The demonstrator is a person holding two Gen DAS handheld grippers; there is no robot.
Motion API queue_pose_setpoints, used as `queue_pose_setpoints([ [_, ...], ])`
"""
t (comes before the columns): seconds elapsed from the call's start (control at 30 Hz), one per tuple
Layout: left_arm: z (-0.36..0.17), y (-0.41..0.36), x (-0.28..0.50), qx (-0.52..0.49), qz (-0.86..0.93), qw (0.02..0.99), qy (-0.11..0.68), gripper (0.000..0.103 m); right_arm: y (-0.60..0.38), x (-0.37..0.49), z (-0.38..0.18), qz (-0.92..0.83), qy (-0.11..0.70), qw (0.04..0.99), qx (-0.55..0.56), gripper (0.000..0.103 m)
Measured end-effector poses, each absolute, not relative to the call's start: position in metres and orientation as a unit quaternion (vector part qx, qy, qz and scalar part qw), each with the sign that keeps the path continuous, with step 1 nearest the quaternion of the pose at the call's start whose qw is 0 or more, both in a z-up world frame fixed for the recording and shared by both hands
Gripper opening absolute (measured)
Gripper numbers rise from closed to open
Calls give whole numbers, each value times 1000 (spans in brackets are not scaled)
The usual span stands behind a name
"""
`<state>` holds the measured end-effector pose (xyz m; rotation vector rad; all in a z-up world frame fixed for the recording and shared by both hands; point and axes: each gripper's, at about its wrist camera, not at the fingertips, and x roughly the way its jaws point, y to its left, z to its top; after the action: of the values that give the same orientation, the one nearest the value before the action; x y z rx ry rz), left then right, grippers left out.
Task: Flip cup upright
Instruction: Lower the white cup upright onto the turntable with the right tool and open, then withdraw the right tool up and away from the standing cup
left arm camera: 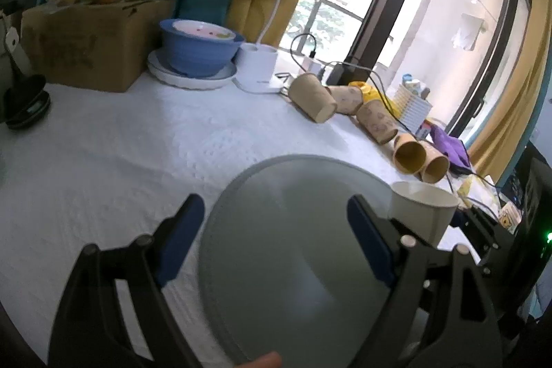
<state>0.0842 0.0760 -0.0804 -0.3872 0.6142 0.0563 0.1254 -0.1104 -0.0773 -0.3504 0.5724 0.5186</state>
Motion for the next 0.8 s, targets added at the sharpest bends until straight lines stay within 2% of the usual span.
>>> queue_pose_setpoints([
  [0.23, -79, 68, 84, -180, 22, 935, 303, 86, -122, 121, -78, 253, 283, 912, -153, 74],
  [0.8, -60, 48, 69, -153, 15, 946, 285, 86, -145, 105, -61, 256, 267, 921, -117, 75],
])
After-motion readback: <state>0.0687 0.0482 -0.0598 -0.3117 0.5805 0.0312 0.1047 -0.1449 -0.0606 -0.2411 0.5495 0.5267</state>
